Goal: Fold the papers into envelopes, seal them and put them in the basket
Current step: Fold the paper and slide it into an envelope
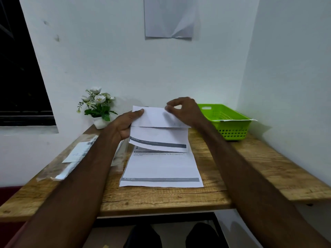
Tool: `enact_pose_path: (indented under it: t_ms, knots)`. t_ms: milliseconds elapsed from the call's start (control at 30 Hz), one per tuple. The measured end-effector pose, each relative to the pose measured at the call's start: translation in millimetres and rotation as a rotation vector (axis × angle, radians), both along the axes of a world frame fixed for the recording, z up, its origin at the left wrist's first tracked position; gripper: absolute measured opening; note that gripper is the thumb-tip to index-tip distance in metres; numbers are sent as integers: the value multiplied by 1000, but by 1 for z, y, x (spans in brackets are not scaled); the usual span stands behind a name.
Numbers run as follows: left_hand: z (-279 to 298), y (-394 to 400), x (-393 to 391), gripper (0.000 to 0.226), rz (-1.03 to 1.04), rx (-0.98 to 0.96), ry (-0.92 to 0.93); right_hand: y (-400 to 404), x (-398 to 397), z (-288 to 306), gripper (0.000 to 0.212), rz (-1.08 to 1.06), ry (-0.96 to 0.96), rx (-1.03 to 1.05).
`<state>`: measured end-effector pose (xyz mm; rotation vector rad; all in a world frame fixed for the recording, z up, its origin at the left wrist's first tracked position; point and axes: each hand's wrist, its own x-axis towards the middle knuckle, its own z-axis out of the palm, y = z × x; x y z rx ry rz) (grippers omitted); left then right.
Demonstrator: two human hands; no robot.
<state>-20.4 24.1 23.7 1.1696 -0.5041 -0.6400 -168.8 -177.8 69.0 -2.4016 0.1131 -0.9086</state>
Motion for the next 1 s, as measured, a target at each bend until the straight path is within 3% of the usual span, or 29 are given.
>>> enact_pose_path:
  t_ms: [167,367,467,867,1000]
  knots:
    - [3,-6,-5,37,-52,-1,-58,28,28,1,29,-113,108,-230]
    - [5,-1,-2,30,5,-2,-56,29,31,11,21,-125,119,-182]
    - [5,5,2,20,42,-12,-34,6,22,10,21,-126,127,-95]
    - [6,10,1,20,54,2,-23,-35,0,-17,23,42,-44,265]
    - [7,14,2,20,64,-10,-8,-36,-5,-19,24,196,13,567]
